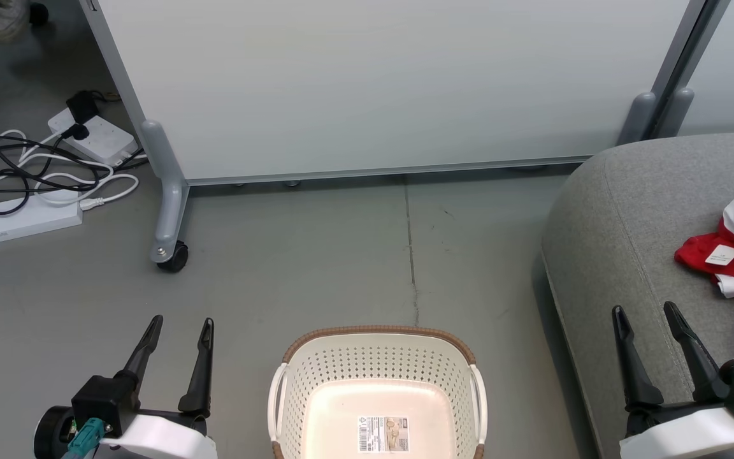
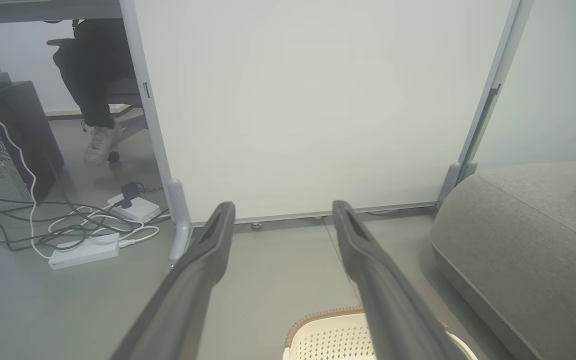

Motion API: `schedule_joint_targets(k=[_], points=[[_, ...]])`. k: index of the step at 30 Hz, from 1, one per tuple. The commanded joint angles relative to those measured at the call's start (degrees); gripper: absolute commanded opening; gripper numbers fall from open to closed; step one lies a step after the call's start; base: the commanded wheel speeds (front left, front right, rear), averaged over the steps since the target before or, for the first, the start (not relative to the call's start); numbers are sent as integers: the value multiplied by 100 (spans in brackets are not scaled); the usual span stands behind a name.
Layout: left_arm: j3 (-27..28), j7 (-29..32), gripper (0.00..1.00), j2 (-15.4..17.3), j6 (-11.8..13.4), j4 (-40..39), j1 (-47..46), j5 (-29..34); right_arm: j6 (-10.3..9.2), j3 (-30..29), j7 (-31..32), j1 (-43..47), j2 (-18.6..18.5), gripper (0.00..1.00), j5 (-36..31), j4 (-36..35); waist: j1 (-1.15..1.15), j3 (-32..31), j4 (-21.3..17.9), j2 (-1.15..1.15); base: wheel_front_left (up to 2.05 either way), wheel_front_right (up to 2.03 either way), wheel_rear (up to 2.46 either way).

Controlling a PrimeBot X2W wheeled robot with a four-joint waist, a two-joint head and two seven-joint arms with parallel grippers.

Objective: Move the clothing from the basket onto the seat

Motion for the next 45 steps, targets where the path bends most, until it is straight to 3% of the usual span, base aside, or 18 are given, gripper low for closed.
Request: schedule_joint_targets(k=[1,26,27,32,45], points=[[4,3,100,27,42,9,-8,25,4,-2,-8,54,-26,100,29,19,0,-12,2,0,0,0,0],[-146,35,100,-9,87,108,-56,-85,4,42,29,28,-26,100,84,98,0,-98,82,0,0,0,0],[-145,32,0,-4,84,110,-62,-78,4,47,30,24,-26,0,92,95,0,-100,76,0,0,0,0],[-209,64,0,-137,60,329,125,-98,0,32,44,107,75,0,97,348,0,-98,79,0,0,0,0],[-63,198,0,-275,-119,579,-295,-1408,0,-322,463,-449,23,0,1380,900,0,-85,37,0,0,0,0]])
